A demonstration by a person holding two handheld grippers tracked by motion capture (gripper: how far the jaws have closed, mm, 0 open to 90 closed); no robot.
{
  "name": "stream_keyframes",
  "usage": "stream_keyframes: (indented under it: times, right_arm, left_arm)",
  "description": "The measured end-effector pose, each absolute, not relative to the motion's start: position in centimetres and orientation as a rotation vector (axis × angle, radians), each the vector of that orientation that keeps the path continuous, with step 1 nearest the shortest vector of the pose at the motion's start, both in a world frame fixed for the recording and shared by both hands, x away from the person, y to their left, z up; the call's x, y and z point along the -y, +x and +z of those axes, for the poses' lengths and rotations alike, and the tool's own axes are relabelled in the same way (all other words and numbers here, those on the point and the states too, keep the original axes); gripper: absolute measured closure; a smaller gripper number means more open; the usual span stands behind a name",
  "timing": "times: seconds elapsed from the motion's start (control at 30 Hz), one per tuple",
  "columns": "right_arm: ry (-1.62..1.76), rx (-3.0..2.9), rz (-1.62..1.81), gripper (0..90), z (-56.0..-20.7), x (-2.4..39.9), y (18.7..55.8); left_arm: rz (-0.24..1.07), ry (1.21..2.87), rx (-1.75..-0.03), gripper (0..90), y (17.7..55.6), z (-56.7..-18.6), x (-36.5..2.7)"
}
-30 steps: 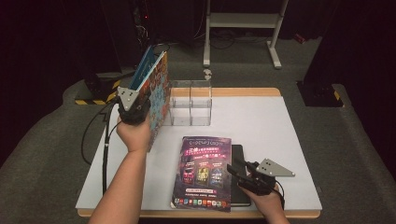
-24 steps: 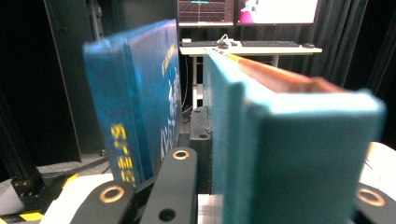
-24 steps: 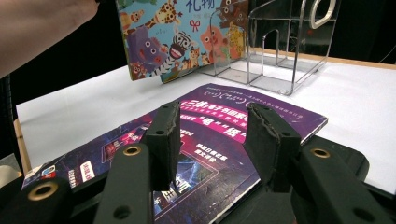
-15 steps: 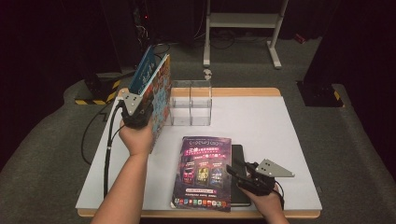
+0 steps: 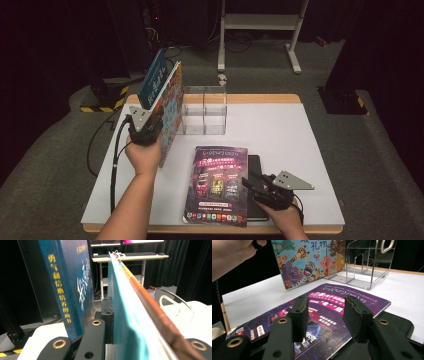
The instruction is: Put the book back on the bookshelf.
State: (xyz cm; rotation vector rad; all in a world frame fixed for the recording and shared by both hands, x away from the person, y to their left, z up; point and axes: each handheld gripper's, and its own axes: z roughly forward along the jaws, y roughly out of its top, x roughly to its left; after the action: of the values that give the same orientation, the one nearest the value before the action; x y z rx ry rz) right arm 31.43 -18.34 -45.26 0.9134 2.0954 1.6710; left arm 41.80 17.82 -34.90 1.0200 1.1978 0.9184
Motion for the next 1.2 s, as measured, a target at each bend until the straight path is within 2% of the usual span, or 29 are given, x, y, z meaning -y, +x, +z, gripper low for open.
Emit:
stream_keyframes:
  times: [0.63, 1.2]
  right_arm:
    - [0.915, -2.112, 1.656, 54.9, -45.5, 18.1, 31.5]
    - [0.912, -2.12, 1.65, 54.8, -45.6, 17.9, 31.4]
  left_arm:
    - [0.865, 0.975, -1.214, 79.2, 41.1, -35.5, -19.5]
    - [0.831, 1.038, -1.222, 75.5, 39.5, -37.9, -20.3]
